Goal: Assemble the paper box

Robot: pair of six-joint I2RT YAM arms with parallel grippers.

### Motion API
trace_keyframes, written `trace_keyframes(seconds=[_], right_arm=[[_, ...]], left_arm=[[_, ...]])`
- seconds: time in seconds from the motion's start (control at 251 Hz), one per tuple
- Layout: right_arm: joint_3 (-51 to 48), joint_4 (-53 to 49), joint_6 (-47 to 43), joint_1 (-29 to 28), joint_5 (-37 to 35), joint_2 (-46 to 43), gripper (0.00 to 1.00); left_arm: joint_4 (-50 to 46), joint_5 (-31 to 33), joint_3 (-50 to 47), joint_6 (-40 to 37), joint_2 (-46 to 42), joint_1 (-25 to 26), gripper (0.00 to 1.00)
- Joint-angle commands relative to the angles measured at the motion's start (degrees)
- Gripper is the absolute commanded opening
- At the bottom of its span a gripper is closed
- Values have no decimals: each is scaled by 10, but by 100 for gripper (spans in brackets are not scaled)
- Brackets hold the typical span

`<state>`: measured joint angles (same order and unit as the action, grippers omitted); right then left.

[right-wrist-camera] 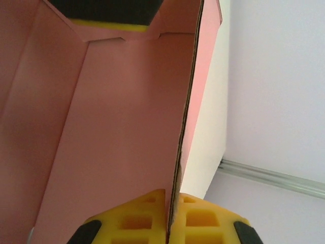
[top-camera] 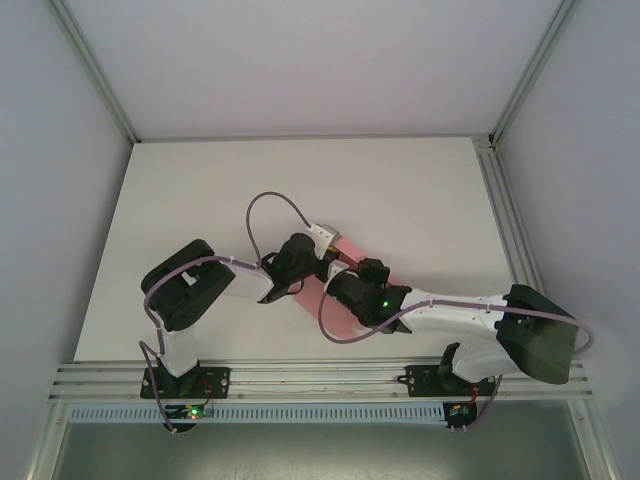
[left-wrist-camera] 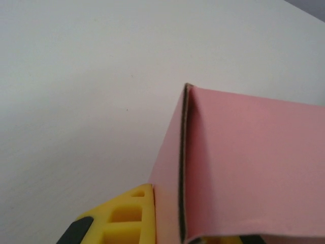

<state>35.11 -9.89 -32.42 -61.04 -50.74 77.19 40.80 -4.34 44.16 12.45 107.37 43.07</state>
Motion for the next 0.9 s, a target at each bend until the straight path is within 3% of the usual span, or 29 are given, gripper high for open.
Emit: trace_keyframes(seconds=[0.0, 0.168, 0.331, 0.419, 0.495, 0.559, 0.638, 0.726, 0.802, 0.898], right_arm=[[-3, -85, 2, -35, 236, 8, 0], [-1, -92, 16, -24, 250, 20, 0], [6, -101, 23, -5, 272, 19, 0], [9, -104, 27, 4, 281, 21, 0], [12, -103, 32, 12, 286, 23, 0], [16, -102, 36, 15, 291, 23, 0], [22, -99, 43, 23, 292, 20, 0], [29, -99, 48, 34, 304, 6, 0], [30, -95, 53, 39, 311, -5, 0], [34, -88, 58, 42, 312, -10, 0]], left_arm=[[-65, 231, 40, 119, 41, -36, 0], [-86, 338, 38, 174, 50, -34, 0], [-181, 444, 67, 237, 57, -23, 0], [-200, 459, 73, 248, 55, -19, 0], [-194, 441, 81, 230, 60, -19, 0], [-134, 394, 65, 201, 66, -19, 0], [-163, 382, 79, 216, 66, -20, 0], [-231, 429, 107, 240, 67, -17, 0], [-335, 507, 142, 293, 66, -12, 0], [-327, 512, 136, 284, 58, -7, 0]])
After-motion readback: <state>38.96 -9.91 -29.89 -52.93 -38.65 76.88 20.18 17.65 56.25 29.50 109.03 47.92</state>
